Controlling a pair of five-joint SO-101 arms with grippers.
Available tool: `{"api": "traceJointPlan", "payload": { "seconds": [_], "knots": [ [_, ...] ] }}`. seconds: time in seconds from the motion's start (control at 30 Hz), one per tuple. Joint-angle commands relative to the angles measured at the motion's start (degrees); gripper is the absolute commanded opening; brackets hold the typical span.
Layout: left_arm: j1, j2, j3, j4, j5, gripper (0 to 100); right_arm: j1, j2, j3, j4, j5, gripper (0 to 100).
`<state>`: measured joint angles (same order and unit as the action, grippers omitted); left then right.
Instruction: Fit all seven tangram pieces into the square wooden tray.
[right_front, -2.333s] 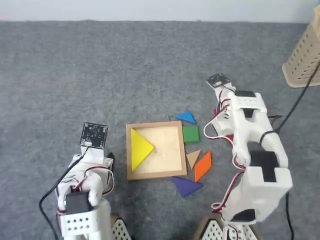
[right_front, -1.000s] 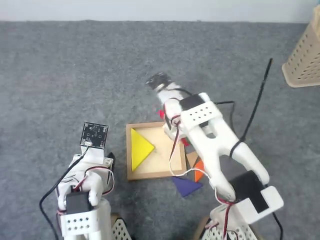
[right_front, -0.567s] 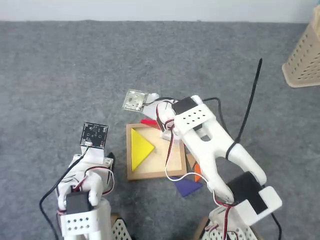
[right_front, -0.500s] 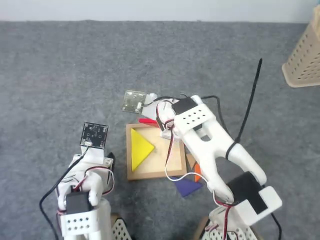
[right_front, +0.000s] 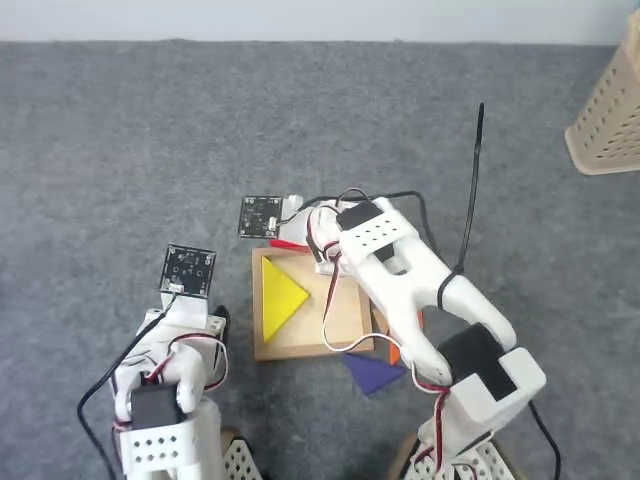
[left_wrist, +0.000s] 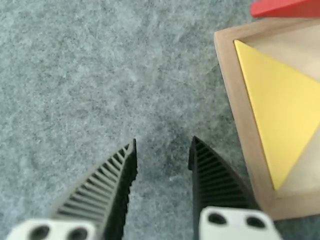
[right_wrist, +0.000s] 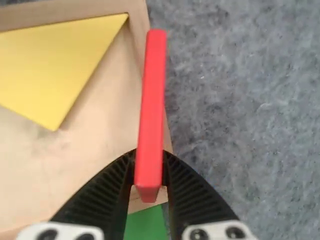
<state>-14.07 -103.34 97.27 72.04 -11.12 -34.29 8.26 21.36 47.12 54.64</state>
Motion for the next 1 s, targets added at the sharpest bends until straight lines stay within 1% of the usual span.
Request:
{"api": "traceJointPlan", "payload": {
  "seconds": [0.0,0.17,0.3,0.37,0.5,0.67,0.8,0.97],
  "knots": [
    [0.1,-0.4,-0.7,0.3,-0.3,17,-0.6,-1.1,-0.4,0.7,-0.6,0.6],
    [0.1,-0.4,-0.7,0.3,-0.3,17,-2.2,-1.2,-0.6,3.2,-1.6,1.8],
    [0.1,-0.4,-0.7,0.3,-0.3,17,-2.6,-1.2,-0.6,4.2,-1.7,13.2],
    [0.1,-0.4,-0.7,0.3,-0.3,17,-2.5,-1.2,-0.6,4.2,-1.7,15.6],
    [0.1,-0.4,-0.7,0.3,-0.3,17,-2.5,-1.2,-0.5,4.3,-1.5,13.6],
    [0.1,-0.4,-0.7,0.3,-0.3,17,-2.6,-1.3,-0.4,4.5,-1.7,13.4],
    [0.1,-0.4,-0.7,0.3,-0.3,17,-2.7,-1.9,-0.6,8.0,-1.7,13.4],
    [0.1,-0.4,-0.7,0.3,-0.3,17,-2.6,-6.8,-0.3,11.6,-1.8,13.4]
  ]
}}
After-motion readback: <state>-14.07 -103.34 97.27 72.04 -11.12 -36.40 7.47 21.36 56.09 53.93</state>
